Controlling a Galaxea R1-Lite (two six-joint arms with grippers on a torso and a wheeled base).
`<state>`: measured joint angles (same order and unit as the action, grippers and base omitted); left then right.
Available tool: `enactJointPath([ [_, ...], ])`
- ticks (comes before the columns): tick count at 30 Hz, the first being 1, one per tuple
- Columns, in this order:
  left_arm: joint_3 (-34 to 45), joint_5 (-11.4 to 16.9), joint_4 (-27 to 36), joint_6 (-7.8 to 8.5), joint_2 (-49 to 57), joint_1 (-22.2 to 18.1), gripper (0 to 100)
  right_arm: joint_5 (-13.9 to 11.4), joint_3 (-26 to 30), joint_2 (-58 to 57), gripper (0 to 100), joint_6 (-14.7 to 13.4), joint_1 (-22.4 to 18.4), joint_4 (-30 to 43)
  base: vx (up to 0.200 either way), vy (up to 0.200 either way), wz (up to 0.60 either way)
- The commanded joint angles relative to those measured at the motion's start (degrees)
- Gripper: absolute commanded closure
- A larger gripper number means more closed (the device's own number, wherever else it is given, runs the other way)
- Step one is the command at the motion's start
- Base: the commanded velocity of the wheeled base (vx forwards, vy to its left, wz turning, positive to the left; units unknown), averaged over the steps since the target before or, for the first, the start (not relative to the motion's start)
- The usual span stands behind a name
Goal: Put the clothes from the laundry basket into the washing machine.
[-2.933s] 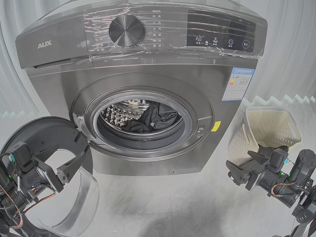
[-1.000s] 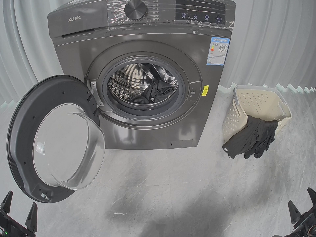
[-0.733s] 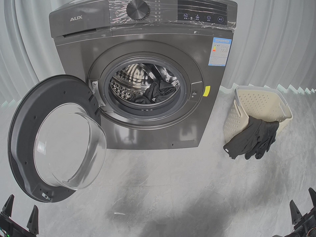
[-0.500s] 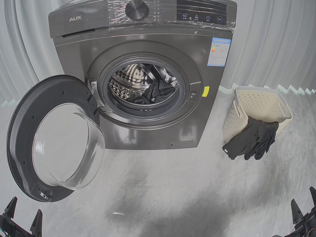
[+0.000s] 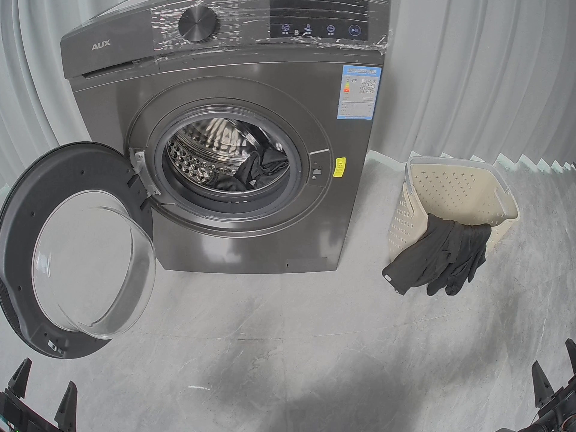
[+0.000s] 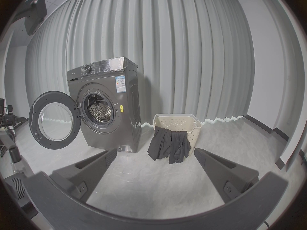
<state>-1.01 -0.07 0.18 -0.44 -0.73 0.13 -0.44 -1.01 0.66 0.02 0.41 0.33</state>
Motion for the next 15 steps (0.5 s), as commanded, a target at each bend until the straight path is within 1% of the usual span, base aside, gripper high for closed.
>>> enactJointPath([
  [1, 1.01, -0.10, -0.01, -0.26, 0.73, 0.04, 0, 0.00, 0.92, -0.66, 0, 0.06, 0.02, 0.02, 0.000, -0.200, 0.00],
  [15, 1.01, -0.01, -0.01, -0.35, 0.73, 0.04, 0, 0.00, 0.92, -0.66, 0, 0.06, 0.02, 0.02, 0.000, -0.200, 0.00],
])
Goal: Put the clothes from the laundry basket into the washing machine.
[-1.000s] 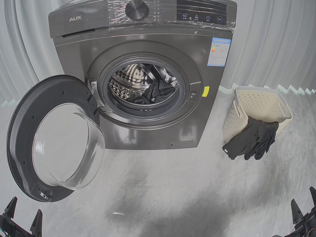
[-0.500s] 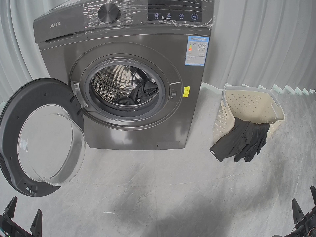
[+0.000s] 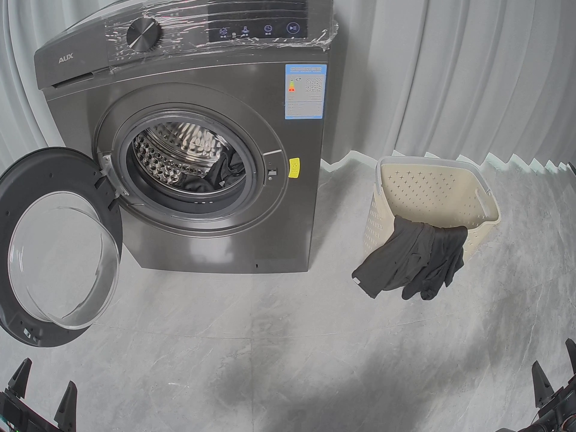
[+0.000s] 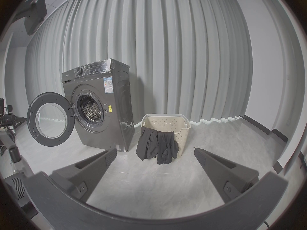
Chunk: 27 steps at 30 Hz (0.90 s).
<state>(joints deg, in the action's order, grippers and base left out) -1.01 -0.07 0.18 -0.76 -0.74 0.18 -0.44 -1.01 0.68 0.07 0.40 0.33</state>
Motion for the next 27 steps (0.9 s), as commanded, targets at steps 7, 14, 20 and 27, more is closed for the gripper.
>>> enactJointPath([
  [7, 0.92, -0.10, 0.08, -0.39, 0.74, -0.01, 0, 0.00, 0.92, -0.68, 0, 0.01, 0.04, 0.02, 0.000, -0.114, 0.00],
  [14, 0.92, -0.10, -0.01, -0.56, 0.74, -0.09, 0, 0.00, 0.92, -0.68, 0, 0.01, 0.04, 0.02, 0.000, -0.029, 0.00],
  [20, 0.92, -0.01, -0.01, -0.47, 0.74, -0.01, 0, 0.00, 0.92, -0.68, 0, 0.01, 0.04, 0.02, 0.000, -0.200, 0.00],
  [27, 1.01, -0.19, 0.08, 0.32, 0.74, -0.09, 0, 0.00, 0.92, -0.68, 0, 0.01, 0.04, 0.02, 0.000, -0.057, 0.00],
])
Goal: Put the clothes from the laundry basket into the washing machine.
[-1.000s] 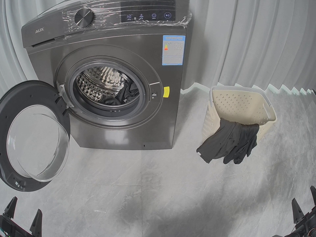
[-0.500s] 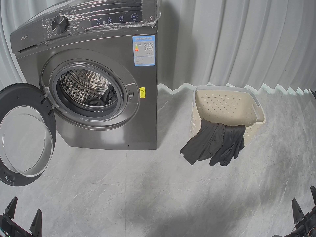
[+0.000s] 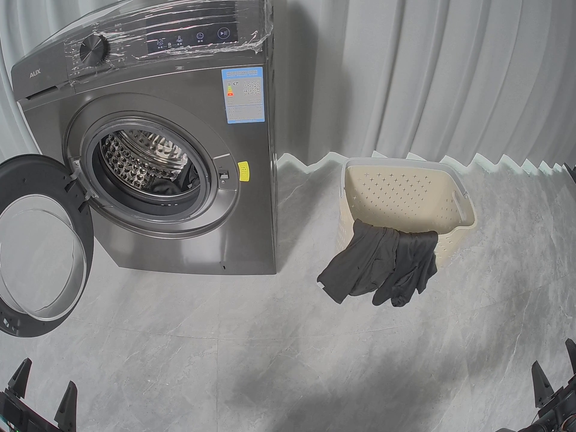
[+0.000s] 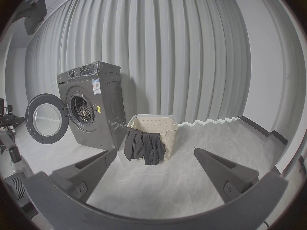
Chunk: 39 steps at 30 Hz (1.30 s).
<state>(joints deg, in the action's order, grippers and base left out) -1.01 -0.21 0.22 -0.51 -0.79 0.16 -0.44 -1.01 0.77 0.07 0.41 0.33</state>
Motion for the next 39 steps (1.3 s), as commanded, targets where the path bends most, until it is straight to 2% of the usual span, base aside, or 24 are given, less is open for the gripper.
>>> enactJointPath([
  [1, 1.01, -0.06, 0.04, 0.16, 0.79, -0.16, 0, 0.00, 0.92, -0.77, 0, 0.01, 0.02, 0.02, 0.000, 0.000, 0.00],
  [4, 1.01, -0.06, 0.04, -0.10, 0.79, -0.16, 0, 0.00, 0.92, -0.77, 0, 0.01, 0.02, 0.02, 0.000, 0.000, 0.00],
  [10, 0.92, -0.23, -0.04, -1.16, 0.79, -0.07, 0, 0.00, 0.92, -0.77, 0, 0.01, 0.02, 0.02, 0.000, -0.200, 0.00],
  [16, 0.92, -0.14, -0.04, -0.72, 0.79, -0.07, 0, 0.00, 0.92, -0.77, 0, 0.01, 0.02, 0.02, 0.000, -0.200, 0.00],
  [28, 0.92, -0.23, -0.04, -1.07, 0.79, -0.07, 0, 0.00, 0.92, -0.77, 0, 0.01, 0.02, 0.02, 0.000, 0.000, 0.00],
  [34, 0.92, -0.67, -0.04, -1.25, 0.79, -0.07, 0, 0.00, 0.92, -0.77, 0, 0.01, 0.02, 0.02, 0.200, 0.000, 0.00],
  [39, 1.01, -0.76, -0.04, -1.51, 0.79, -0.07, 0, 0.00, 0.92, -0.77, 0, 0.01, 0.02, 0.02, 0.000, 0.000, 0.00],
])
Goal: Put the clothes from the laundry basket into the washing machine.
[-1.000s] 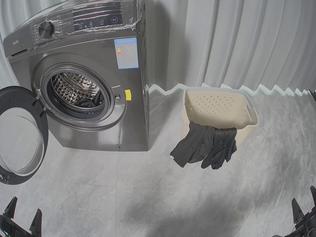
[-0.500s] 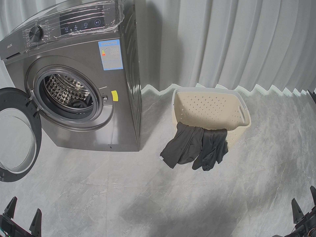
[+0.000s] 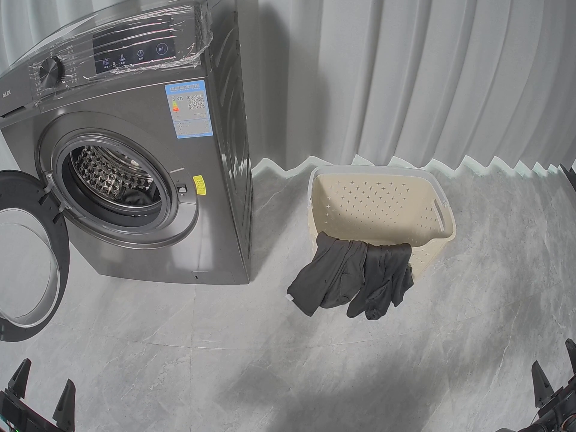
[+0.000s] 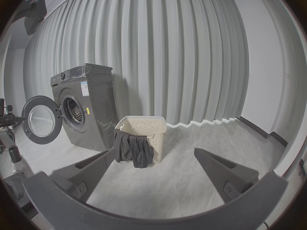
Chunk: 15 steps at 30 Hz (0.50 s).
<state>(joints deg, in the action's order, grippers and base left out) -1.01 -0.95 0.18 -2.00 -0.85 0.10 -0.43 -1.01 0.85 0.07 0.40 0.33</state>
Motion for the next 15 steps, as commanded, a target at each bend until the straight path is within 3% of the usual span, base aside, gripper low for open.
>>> enactJointPath([
  [1, 1.01, 0.07, -0.01, -0.11, 0.85, -0.01, 0, -0.01, 0.92, -0.85, 0, 0.01, 0.04, 0.02, 0.000, 0.000, 0.00],
  [10, 0.92, -0.02, 0.08, -0.02, 0.85, -0.01, 0, -0.01, 0.92, -0.85, 0, 0.01, 0.04, 0.02, 0.000, 0.000, 0.00],
  [15, 0.92, -0.02, 0.08, -0.11, 0.85, -0.01, 0, -0.01, 0.92, -0.85, 0, 0.01, 0.04, 0.02, 0.200, 0.000, 0.00],
])
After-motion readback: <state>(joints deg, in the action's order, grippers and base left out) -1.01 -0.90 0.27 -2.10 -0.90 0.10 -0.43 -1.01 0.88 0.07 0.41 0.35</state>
